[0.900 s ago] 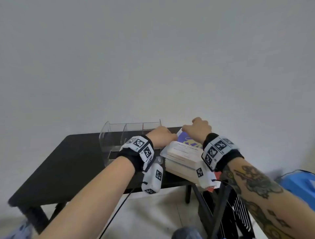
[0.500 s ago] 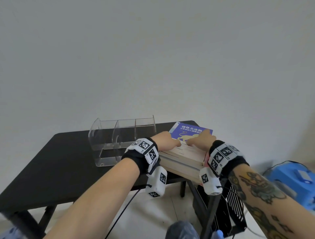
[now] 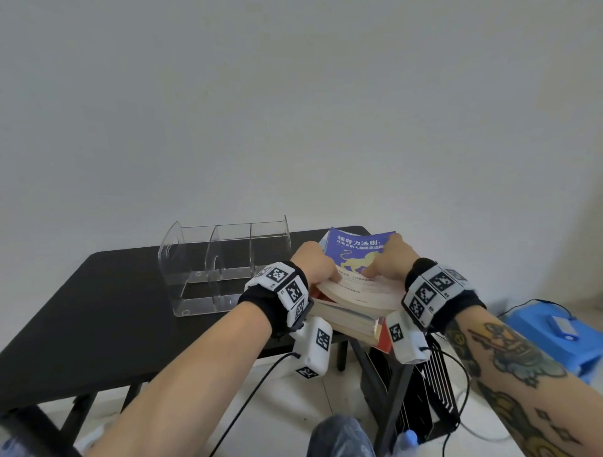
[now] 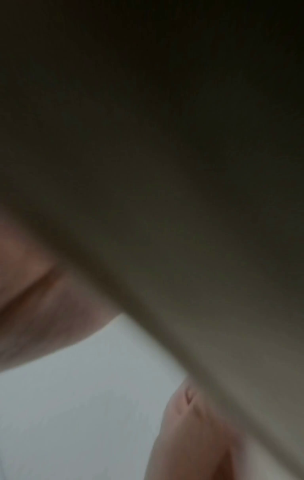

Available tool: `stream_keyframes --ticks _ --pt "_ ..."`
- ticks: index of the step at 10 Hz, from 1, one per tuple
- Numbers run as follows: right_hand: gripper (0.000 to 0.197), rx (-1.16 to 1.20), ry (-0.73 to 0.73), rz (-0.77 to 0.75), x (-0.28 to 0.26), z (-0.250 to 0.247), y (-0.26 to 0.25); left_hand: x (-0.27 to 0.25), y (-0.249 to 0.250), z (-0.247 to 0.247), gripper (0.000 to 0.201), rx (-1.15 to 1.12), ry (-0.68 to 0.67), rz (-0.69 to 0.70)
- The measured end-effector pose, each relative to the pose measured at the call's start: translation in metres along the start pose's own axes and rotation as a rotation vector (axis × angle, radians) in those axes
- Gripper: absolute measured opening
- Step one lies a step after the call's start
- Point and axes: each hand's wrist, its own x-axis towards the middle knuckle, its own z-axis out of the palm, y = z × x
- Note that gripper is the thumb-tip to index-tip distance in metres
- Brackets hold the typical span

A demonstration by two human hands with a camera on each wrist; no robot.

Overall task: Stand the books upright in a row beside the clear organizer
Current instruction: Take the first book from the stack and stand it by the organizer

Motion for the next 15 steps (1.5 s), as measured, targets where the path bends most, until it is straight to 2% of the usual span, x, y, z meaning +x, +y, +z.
stream_keyframes --ticks 1,2,3,5,7,8,10,11,13,14,15 --pt "0.092 0.026 0.000 -0.016 -0.005 -0.011 -0.002 -0.005 0.002 -0.003 0.029 -0.205 -0.056 -0.023" --pt "0.091 0.108 0.005 -0.063 -0.014 -0.024 -0.006 -0.010 0.003 -0.006 0.046 -0.340 -0.143 -0.019" --pt "0.089 0.170 0.024 -0.114 -0.022 -0.036 -0.016 -0.021 0.006 -0.012 0.056 -0.502 -0.150 0.027" --pt "0.078 0.323 -0.017 -0.239 -0.034 -0.047 -0.049 -0.036 0.004 -0.040 0.040 -0.620 -0.009 0.234" --pt "0.082 0.315 -0.014 -0.370 -0.048 -0.032 -0.099 -0.047 0.004 -0.087 0.038 -0.207 0.424 0.460" --pt "0.067 0.250 -0.036 -0.428 -0.057 -0.018 -0.123 -0.055 -0.001 -0.096 0.038 -0.083 0.588 0.507" --pt "0.048 0.250 -0.128 -0.477 -0.066 0.005 -0.150 -0.058 -0.013 -0.102 0.035 -0.065 0.803 0.499" --pt "0.031 0.181 -0.160 -0.441 -0.064 0.018 -0.153 -0.054 -0.018 -0.099 0.030 -0.047 0.827 0.480" --pt "0.023 0.180 -0.182 -0.320 -0.045 0.041 -0.149 -0.032 -0.041 -0.069 0.026 0.018 0.732 0.368" --pt "0.032 0.252 -0.203 -0.297 -0.042 0.044 -0.143 -0.017 -0.052 -0.049 0.034 0.012 0.651 0.340" --pt "0.034 0.373 -0.192 -0.231 -0.042 0.046 -0.141 -0.003 -0.060 -0.030 0.052 -0.063 0.539 0.325"
